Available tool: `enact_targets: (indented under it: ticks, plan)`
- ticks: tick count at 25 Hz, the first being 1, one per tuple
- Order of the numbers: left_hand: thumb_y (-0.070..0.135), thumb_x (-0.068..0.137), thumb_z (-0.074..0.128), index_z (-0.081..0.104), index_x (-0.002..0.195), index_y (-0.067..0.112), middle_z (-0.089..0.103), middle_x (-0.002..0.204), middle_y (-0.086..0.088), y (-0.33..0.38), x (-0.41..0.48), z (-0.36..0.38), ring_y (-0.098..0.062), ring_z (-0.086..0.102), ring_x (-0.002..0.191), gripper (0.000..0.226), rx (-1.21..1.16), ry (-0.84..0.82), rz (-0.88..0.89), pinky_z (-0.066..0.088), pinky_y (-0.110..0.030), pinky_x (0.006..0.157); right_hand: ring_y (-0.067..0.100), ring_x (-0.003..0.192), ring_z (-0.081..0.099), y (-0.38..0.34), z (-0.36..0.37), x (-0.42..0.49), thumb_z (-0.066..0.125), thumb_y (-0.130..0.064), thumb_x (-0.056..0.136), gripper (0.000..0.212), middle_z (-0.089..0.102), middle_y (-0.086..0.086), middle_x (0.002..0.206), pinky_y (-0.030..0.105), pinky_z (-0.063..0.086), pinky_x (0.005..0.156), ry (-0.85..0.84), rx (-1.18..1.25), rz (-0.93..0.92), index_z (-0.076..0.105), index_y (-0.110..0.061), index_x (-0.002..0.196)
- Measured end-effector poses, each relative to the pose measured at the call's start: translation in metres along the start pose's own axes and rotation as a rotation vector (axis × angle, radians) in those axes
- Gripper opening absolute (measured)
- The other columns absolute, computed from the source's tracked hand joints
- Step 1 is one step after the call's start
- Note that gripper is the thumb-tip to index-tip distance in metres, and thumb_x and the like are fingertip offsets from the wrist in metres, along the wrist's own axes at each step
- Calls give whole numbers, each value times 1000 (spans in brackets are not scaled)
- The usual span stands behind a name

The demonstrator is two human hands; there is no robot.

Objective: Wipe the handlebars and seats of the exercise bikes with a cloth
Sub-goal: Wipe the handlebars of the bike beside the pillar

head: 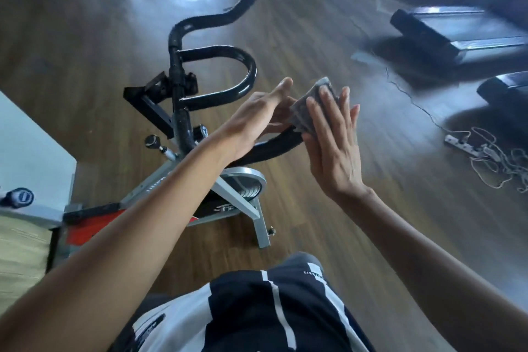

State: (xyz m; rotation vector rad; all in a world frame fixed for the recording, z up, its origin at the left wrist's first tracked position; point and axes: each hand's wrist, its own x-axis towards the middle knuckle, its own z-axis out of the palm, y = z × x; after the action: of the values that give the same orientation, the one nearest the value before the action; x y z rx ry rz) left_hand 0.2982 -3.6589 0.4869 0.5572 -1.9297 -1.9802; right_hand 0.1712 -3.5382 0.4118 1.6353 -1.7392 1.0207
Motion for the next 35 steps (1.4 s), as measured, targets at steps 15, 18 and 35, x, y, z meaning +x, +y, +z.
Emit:
enact_targets:
  ticks: [15,18,35]
  plan:
    - [56,101,27,72,66,10,66,62,-2,-47,-55,-64,-21,64,61,73,1028,526,294,54,-40,76,29,151,4,-49,61,-38,40,-8,106,42,37,24,153,48,6,124,176,47,113,36,-3,147]
    - [44,104,34,73,74,10,71,74,-1,-81,-74,-79,-19,64,73,59,949,633,562,49,-48,86,37,150,11,-81,83,-42,41,-4,104,41,38,24,153,52,11,124,241,114,211,41,4,144]
    - [6,102,39,43,141,-7,45,148,-18,-111,-125,-55,-23,41,140,42,581,412,784,35,-39,115,24,154,-8,-190,103,-40,27,-23,108,58,-8,9,165,42,2,126,-134,-20,411,1,-9,158]
